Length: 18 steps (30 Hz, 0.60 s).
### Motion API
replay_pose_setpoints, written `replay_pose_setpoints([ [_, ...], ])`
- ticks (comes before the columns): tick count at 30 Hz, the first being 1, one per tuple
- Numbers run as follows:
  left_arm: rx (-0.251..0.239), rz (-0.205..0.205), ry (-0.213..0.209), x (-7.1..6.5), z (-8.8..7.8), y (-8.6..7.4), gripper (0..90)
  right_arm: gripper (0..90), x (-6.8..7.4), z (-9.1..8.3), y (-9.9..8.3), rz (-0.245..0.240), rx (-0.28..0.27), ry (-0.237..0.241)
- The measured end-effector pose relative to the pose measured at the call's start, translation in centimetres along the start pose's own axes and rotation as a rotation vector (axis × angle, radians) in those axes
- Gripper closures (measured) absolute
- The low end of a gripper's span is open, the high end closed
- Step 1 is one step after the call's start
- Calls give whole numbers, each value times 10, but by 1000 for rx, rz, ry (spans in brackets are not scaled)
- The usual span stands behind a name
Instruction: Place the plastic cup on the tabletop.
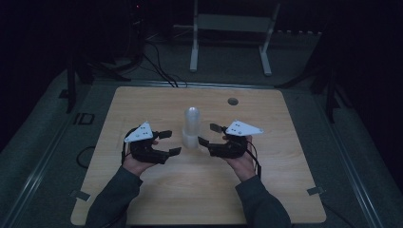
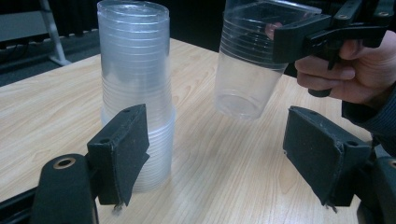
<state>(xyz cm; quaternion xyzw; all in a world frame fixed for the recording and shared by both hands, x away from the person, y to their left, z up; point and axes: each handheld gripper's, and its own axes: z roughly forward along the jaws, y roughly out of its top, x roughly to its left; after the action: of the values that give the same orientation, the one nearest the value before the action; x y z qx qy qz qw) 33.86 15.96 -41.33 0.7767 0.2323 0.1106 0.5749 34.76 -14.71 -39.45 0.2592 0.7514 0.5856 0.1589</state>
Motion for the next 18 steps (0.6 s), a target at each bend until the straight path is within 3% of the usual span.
replay_pose_setpoints([
  [18, 0, 3, -1, -1, 0, 0, 227, 291, -3, 0, -7, -7, 19, -36],
])
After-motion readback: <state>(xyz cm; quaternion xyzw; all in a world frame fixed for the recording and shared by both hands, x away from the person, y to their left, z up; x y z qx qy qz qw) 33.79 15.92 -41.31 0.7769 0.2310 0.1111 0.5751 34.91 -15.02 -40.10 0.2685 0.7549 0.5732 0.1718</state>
